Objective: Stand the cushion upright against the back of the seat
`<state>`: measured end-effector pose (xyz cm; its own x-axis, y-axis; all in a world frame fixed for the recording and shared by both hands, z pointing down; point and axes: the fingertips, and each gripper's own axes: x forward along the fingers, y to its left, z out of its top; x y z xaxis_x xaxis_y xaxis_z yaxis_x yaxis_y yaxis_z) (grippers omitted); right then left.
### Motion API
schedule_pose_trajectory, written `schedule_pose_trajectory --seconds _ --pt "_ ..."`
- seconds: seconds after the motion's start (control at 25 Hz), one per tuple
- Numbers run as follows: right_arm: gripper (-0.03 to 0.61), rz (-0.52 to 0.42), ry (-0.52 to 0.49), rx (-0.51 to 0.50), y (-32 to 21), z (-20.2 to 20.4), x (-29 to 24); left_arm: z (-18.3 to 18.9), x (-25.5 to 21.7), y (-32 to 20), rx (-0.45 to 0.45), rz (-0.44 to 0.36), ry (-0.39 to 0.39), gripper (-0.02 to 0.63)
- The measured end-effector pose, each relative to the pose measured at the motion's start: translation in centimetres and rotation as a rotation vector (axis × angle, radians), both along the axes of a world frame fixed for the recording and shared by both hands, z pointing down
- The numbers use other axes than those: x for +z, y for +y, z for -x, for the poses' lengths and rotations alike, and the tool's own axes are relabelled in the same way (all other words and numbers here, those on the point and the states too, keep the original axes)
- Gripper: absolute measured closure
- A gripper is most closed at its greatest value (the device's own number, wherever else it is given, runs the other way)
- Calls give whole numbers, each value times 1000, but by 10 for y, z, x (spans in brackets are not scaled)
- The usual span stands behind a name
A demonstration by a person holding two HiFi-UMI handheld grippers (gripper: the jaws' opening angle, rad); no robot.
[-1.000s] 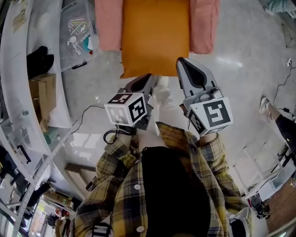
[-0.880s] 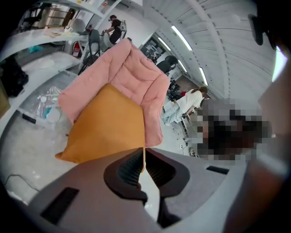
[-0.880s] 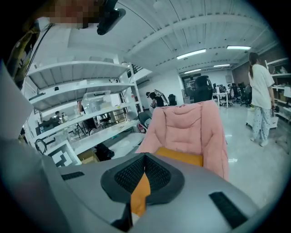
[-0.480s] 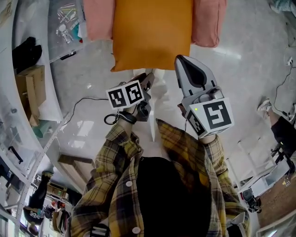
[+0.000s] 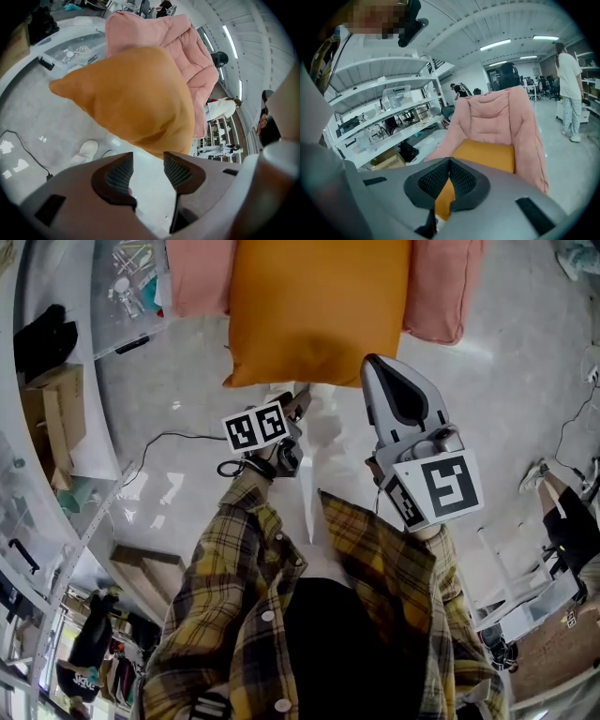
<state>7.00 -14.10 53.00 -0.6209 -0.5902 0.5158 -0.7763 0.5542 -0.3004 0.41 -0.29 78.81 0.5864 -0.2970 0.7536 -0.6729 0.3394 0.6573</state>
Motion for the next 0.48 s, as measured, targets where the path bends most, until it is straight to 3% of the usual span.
schedule_pose_trajectory --seconds 0.48 --pt "561 50 5 29 3 -6 22 -4 30 -15 -183 -27 110 382"
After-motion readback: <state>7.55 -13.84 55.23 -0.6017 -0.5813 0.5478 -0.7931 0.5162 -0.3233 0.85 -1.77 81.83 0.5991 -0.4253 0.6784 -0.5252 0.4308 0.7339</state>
